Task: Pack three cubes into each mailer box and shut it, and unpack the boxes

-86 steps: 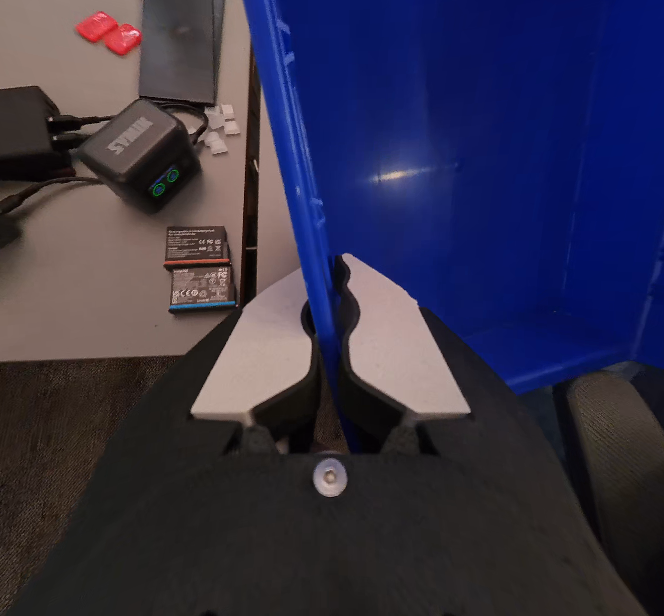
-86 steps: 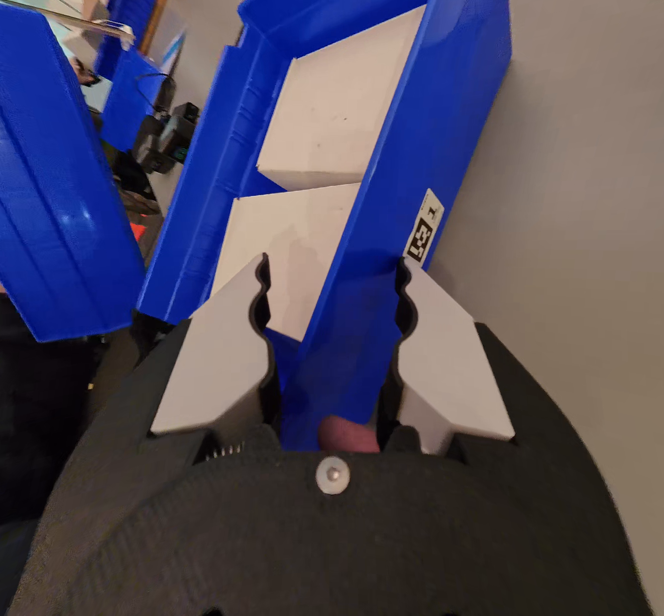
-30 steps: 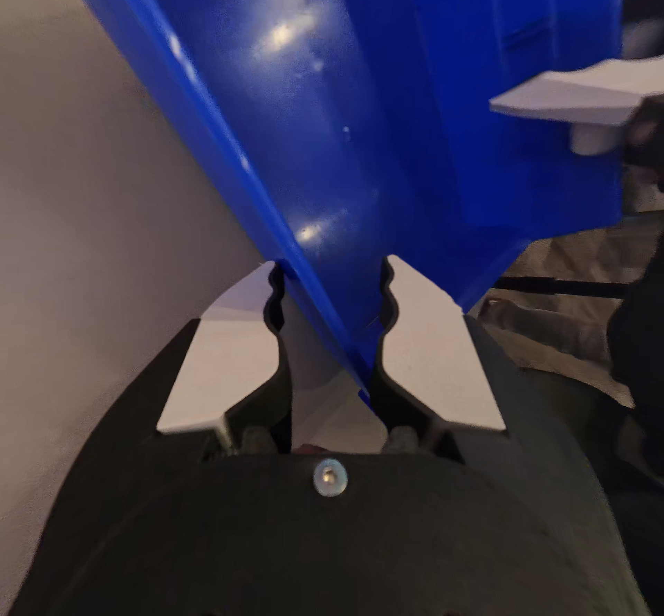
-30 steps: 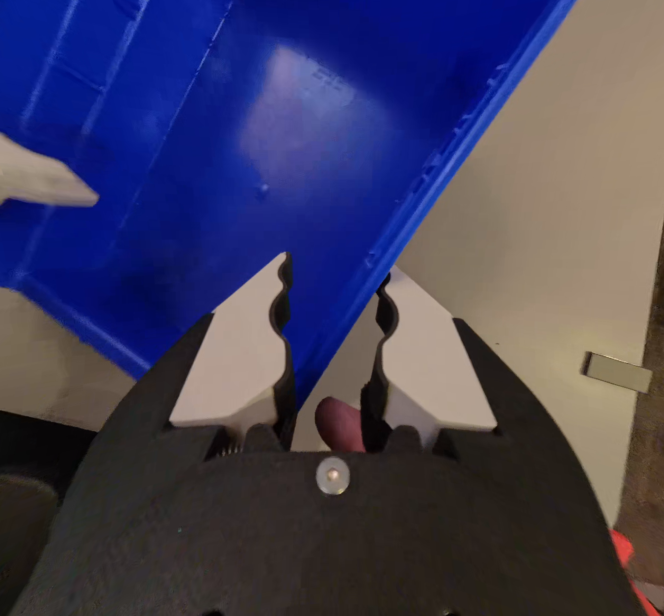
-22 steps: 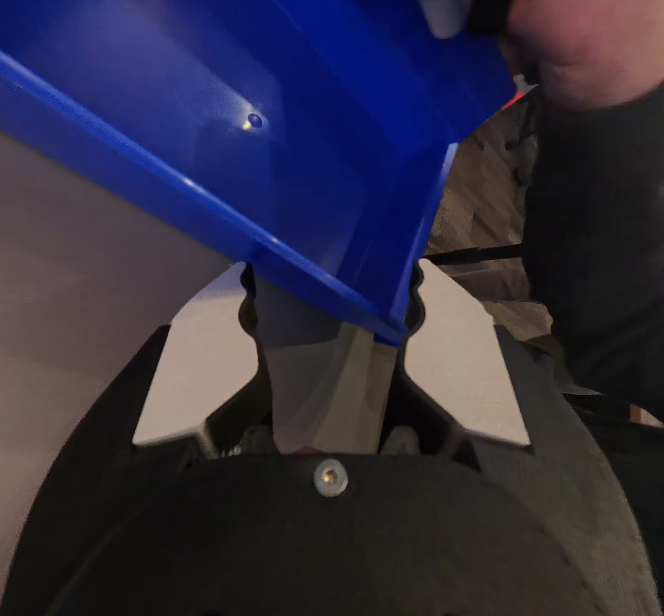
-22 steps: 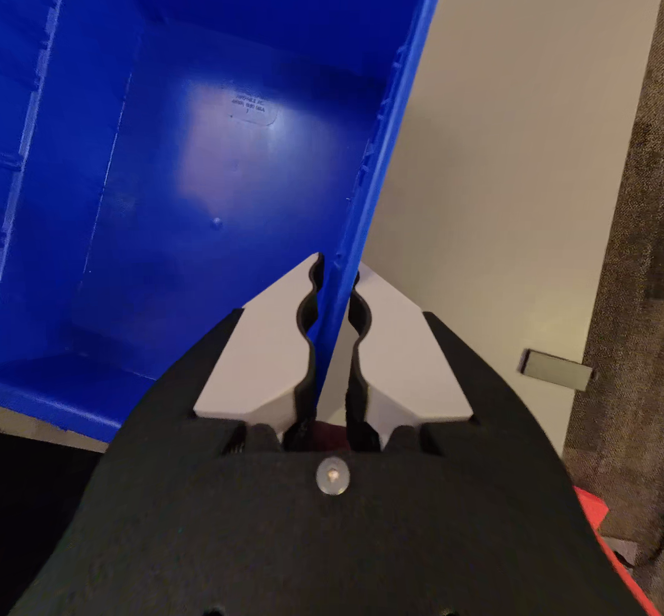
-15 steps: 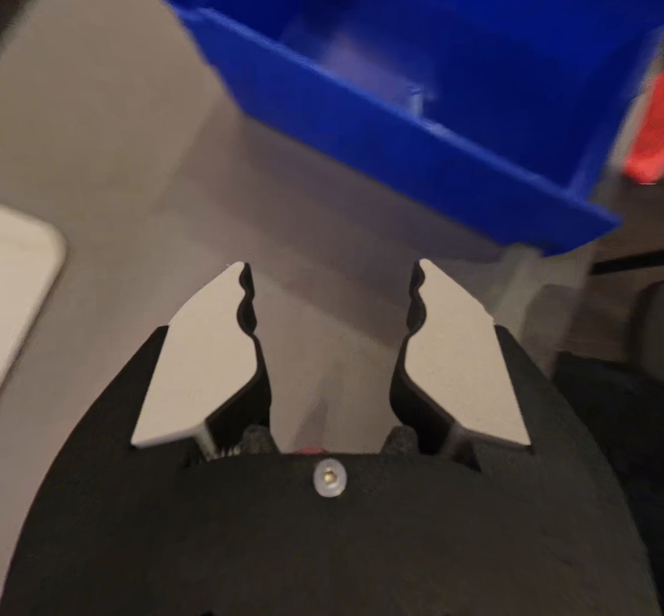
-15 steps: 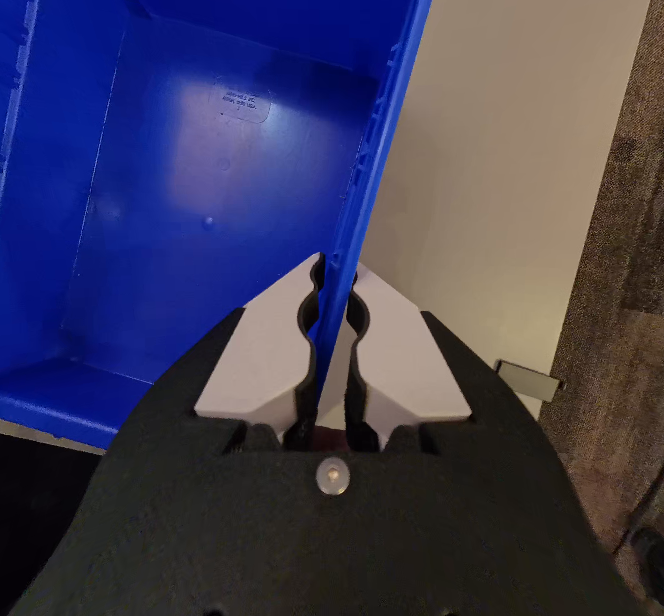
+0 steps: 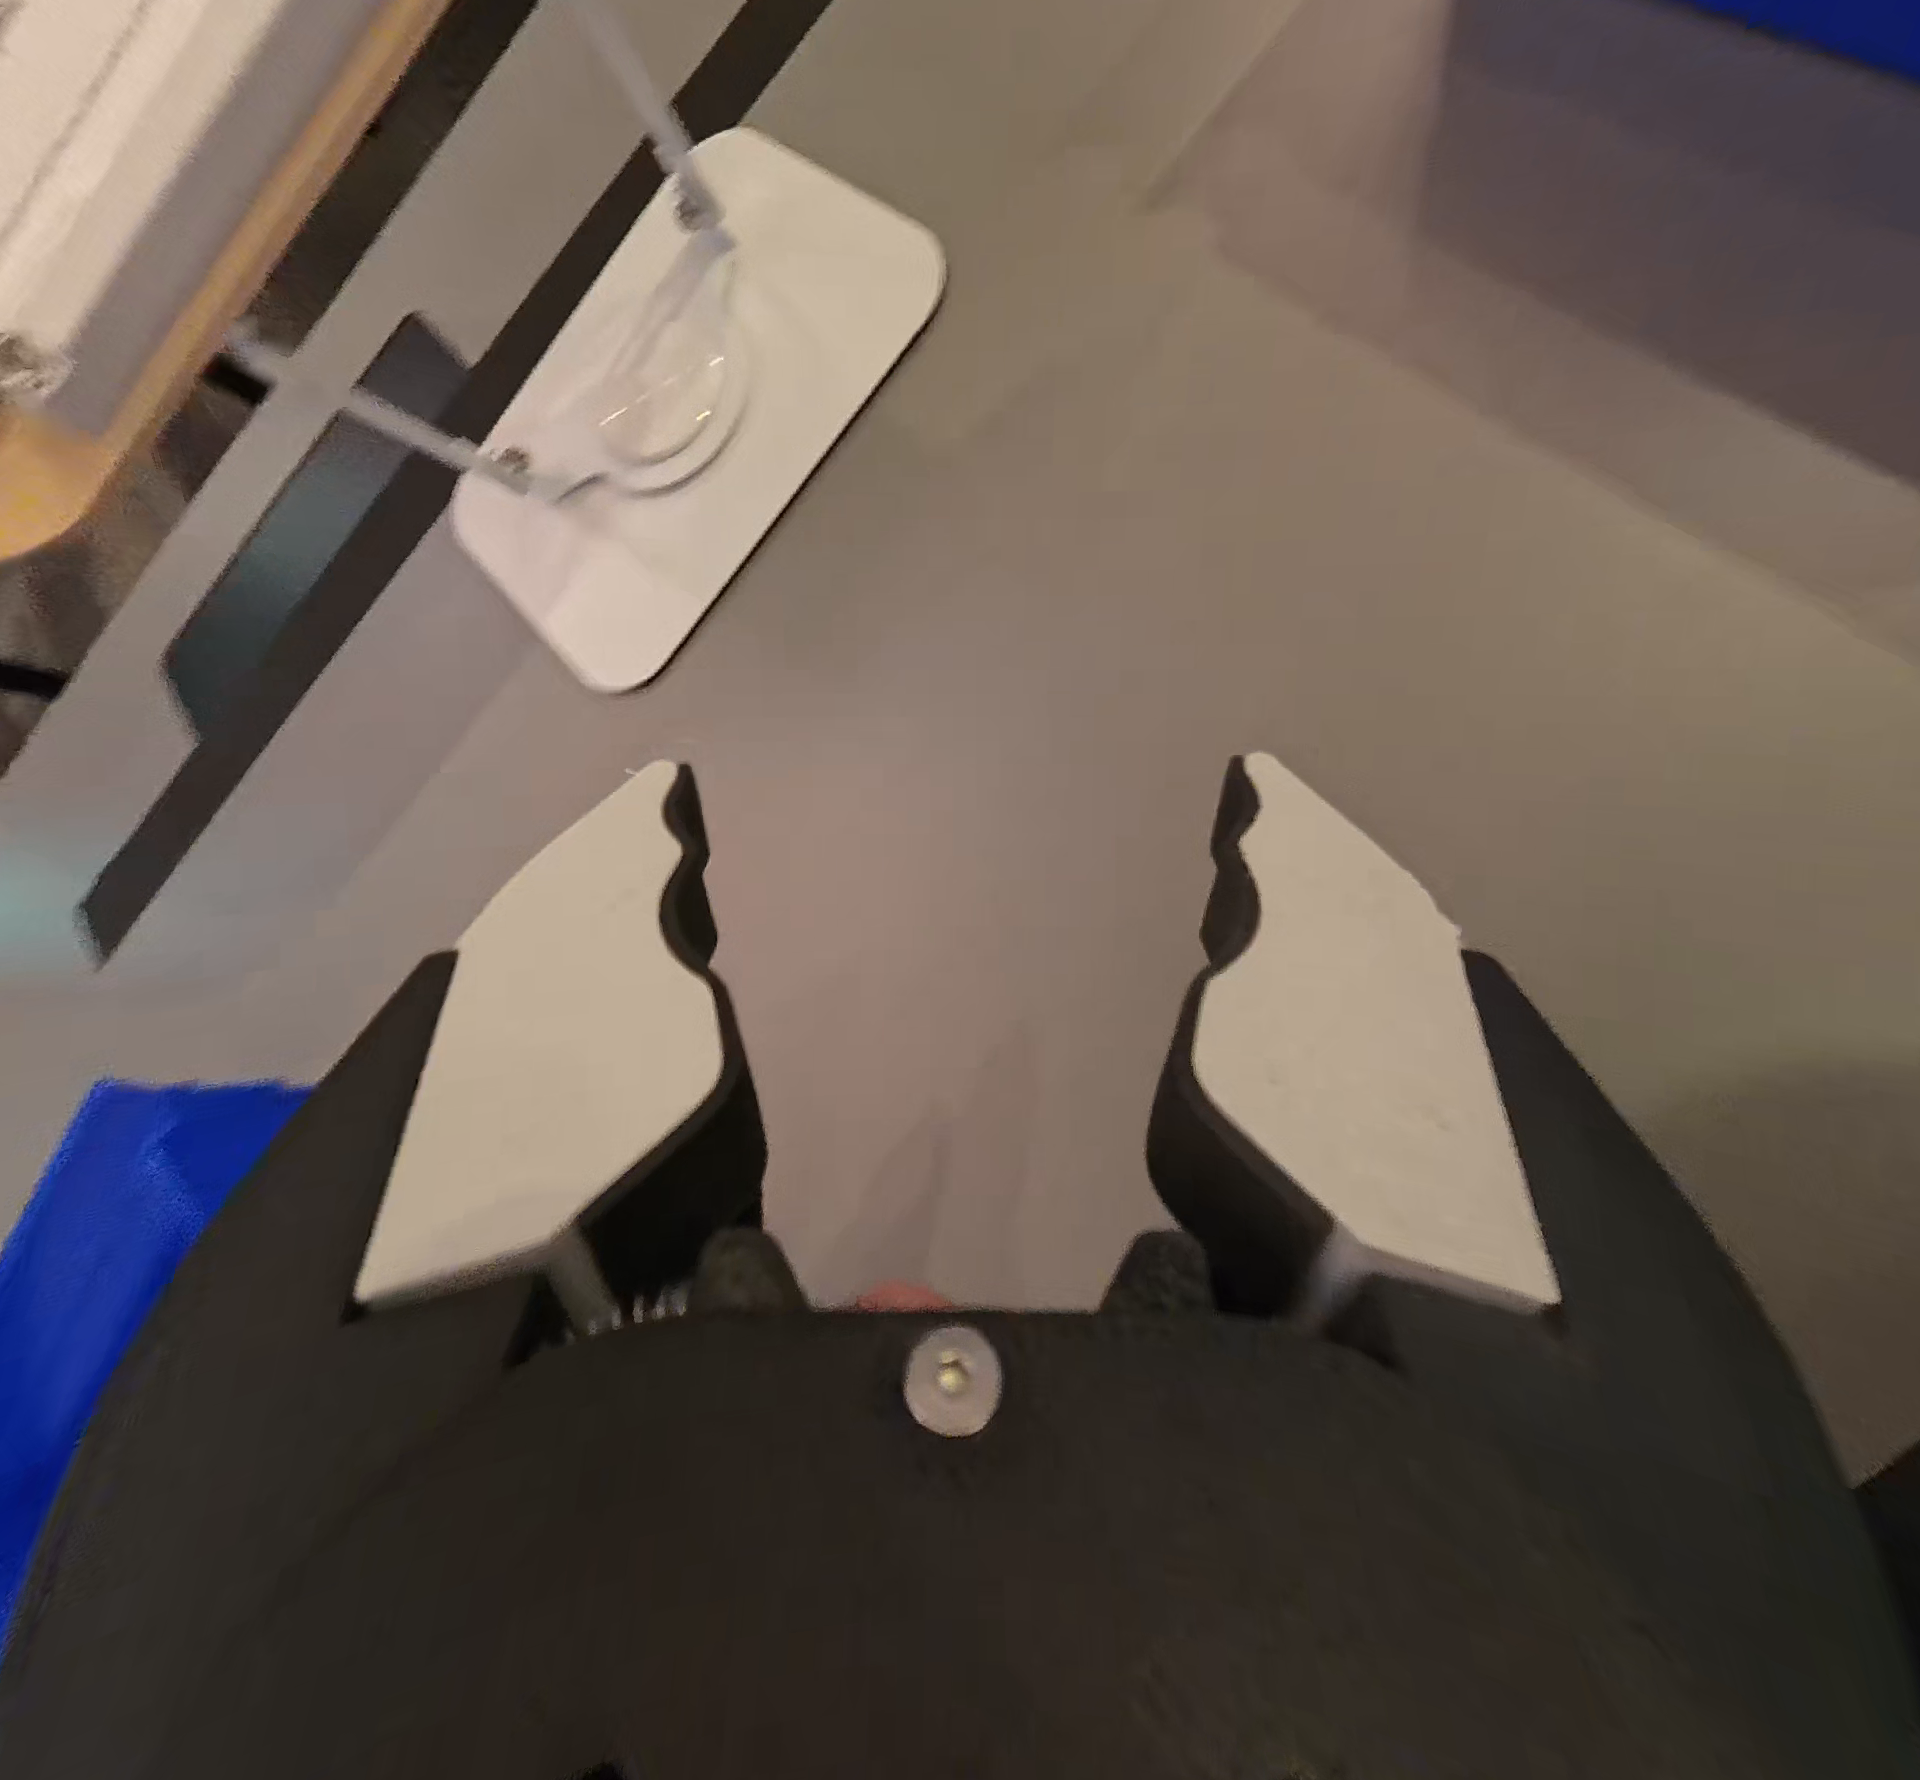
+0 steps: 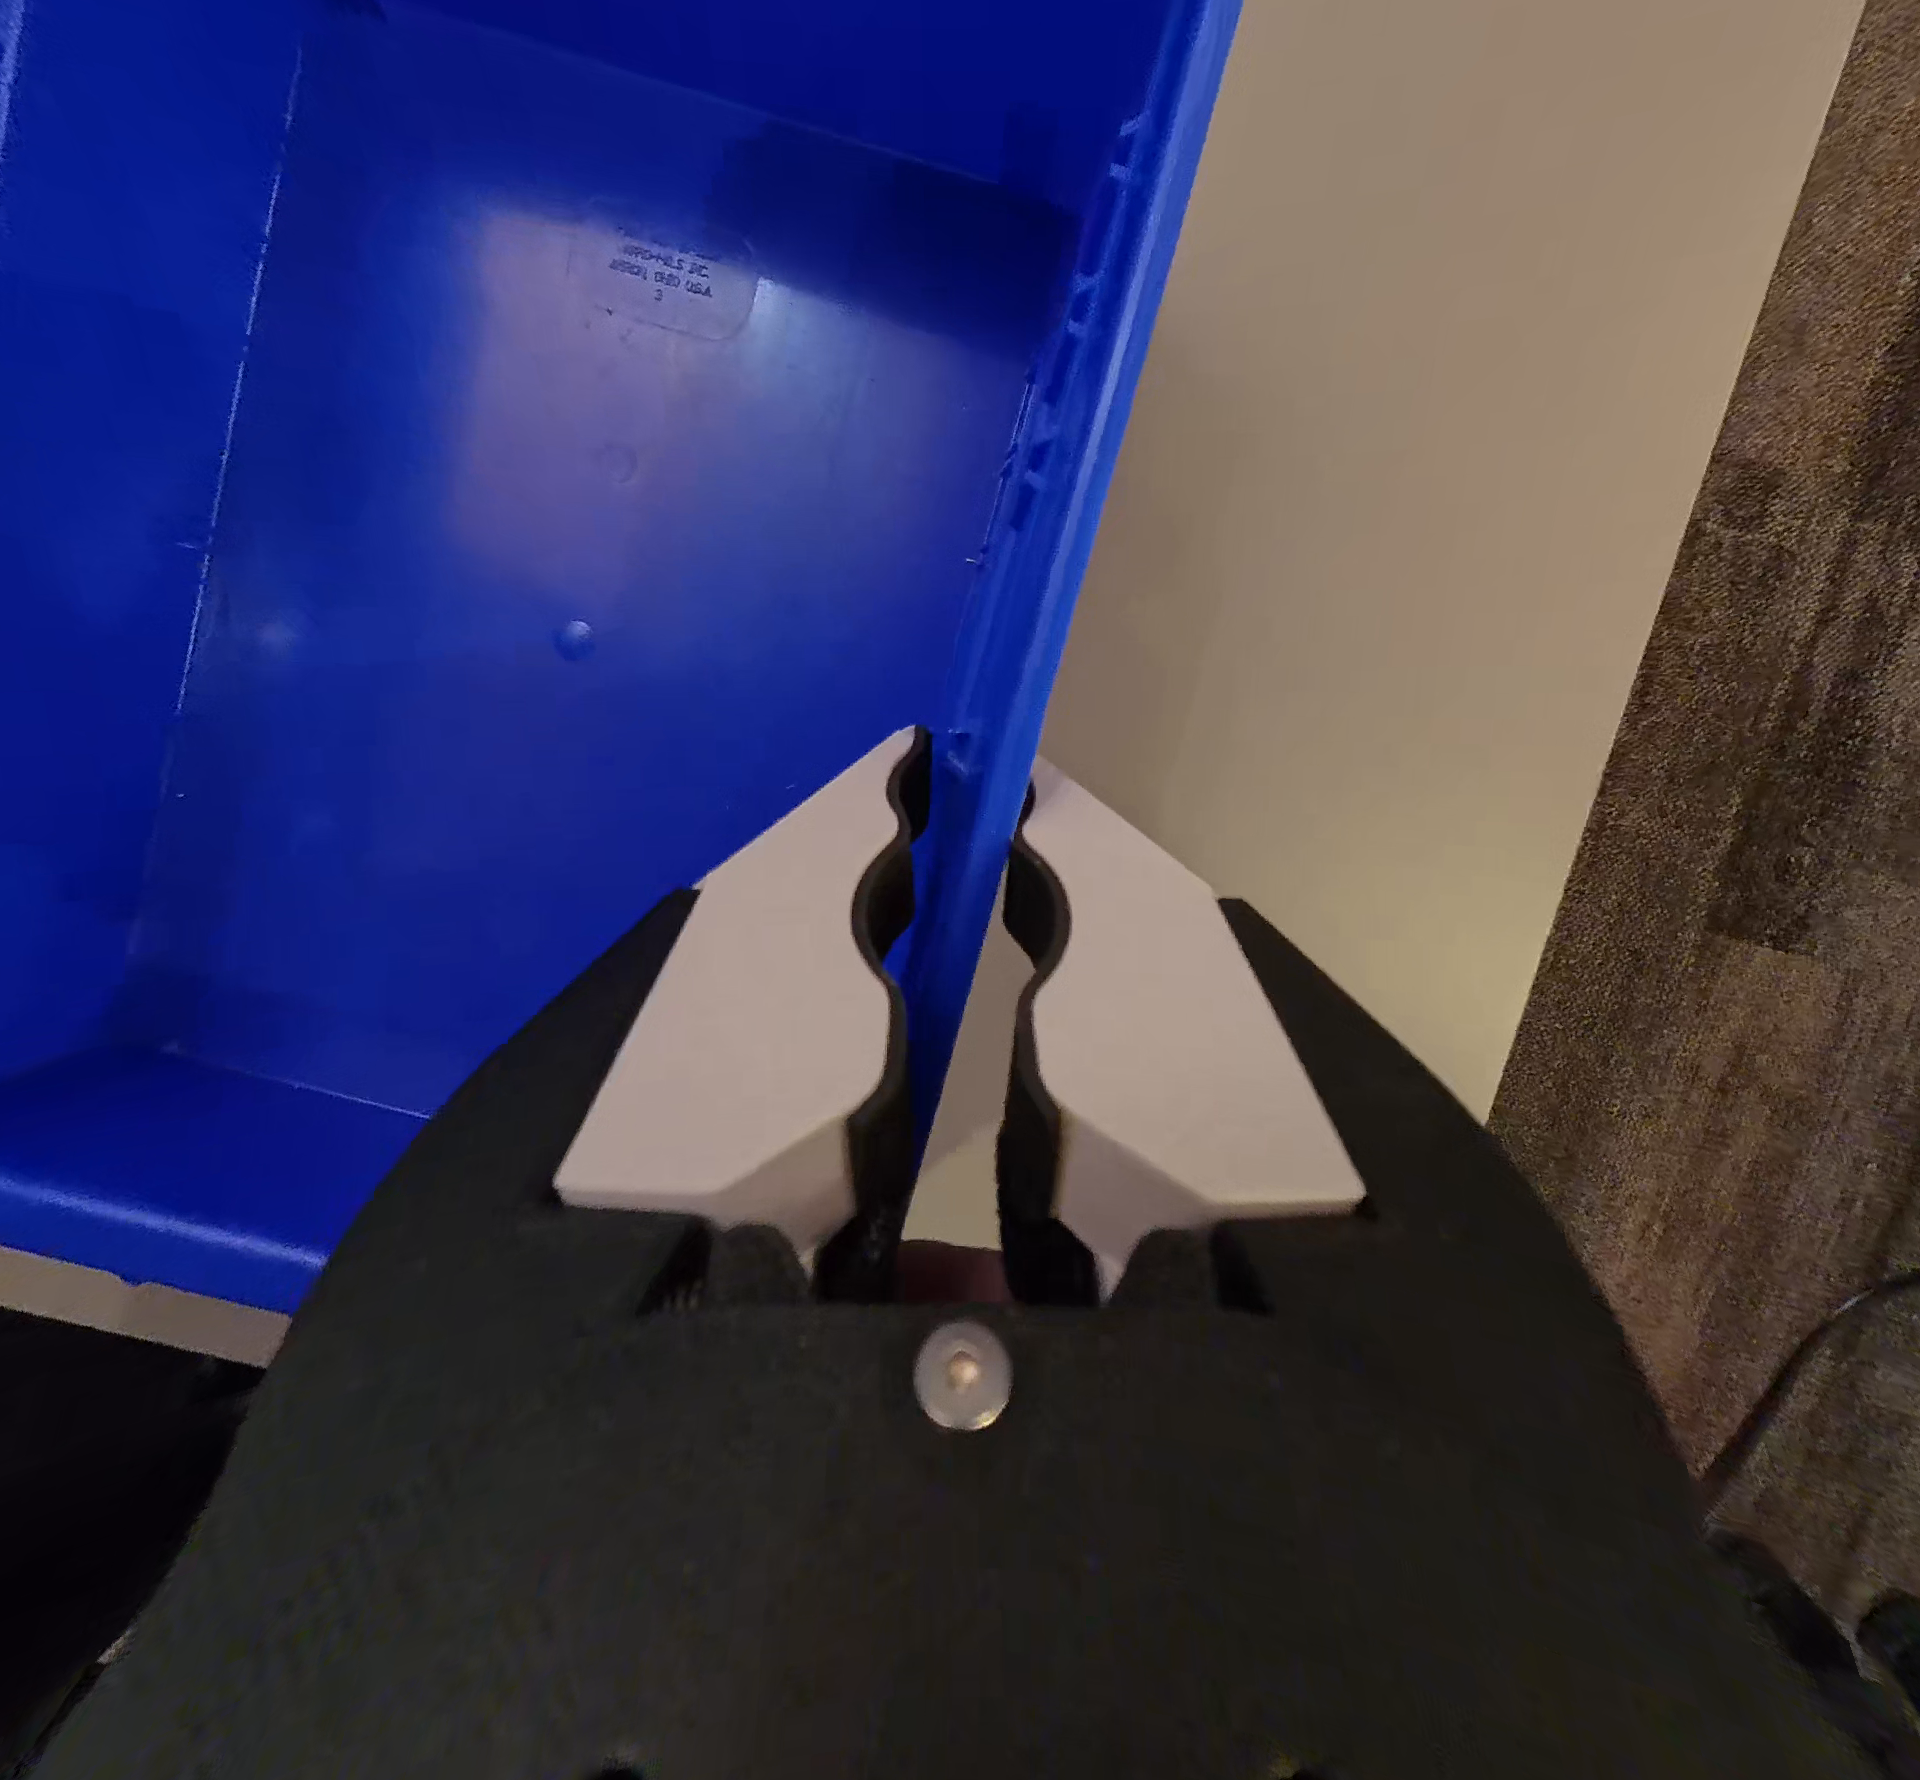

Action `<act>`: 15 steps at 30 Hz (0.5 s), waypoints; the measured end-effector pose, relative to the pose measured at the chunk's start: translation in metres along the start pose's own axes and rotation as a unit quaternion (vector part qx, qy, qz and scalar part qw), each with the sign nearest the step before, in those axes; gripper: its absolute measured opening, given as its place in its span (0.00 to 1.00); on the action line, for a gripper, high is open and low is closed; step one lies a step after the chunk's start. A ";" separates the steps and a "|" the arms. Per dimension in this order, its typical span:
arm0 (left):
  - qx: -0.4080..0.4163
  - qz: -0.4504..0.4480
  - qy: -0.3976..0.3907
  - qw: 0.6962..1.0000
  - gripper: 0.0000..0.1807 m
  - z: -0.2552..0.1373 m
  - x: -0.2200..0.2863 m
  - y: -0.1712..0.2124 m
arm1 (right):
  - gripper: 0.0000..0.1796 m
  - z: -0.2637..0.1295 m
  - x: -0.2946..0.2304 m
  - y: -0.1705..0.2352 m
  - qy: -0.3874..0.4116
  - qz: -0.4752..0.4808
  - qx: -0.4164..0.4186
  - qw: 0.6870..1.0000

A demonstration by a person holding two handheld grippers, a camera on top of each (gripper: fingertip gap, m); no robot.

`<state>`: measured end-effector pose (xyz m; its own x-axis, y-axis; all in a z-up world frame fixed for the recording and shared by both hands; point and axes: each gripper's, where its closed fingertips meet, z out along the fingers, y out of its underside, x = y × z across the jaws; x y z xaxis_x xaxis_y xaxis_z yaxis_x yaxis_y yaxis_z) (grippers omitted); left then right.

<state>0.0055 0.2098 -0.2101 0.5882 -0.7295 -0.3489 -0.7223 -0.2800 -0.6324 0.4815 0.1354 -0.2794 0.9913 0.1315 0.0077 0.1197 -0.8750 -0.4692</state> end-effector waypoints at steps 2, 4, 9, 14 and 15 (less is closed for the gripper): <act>-0.006 -0.011 -0.022 1.000 0.52 -0.017 -0.017 0.020 | 0.09 -0.001 0.004 0.000 0.017 -0.001 0.001 1.000; -0.009 -0.038 -0.053 0.998 0.51 -0.041 -0.045 0.047 | 0.11 -0.002 0.006 -0.001 0.031 -0.012 0.002 0.999; -0.088 -0.150 -0.184 0.968 0.48 -0.123 -0.158 0.176 | 0.11 -0.001 0.005 0.001 0.034 -0.013 -0.004 0.999; -0.199 -0.301 -0.171 0.917 0.43 -0.169 -0.207 0.326 | 0.10 0.000 0.005 0.000 0.024 -0.005 -0.002 1.000; -0.193 -0.323 -0.150 0.914 0.38 -0.166 -0.205 0.338 | 0.10 0.000 0.004 0.000 0.022 -0.005 0.000 1.000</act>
<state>-0.4196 0.1612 -0.2367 0.9688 -0.1474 -0.1991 -0.2301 -0.8334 -0.5026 0.4857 0.1356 -0.2792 0.9914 0.1204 0.0516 0.1306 -0.8739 -0.4682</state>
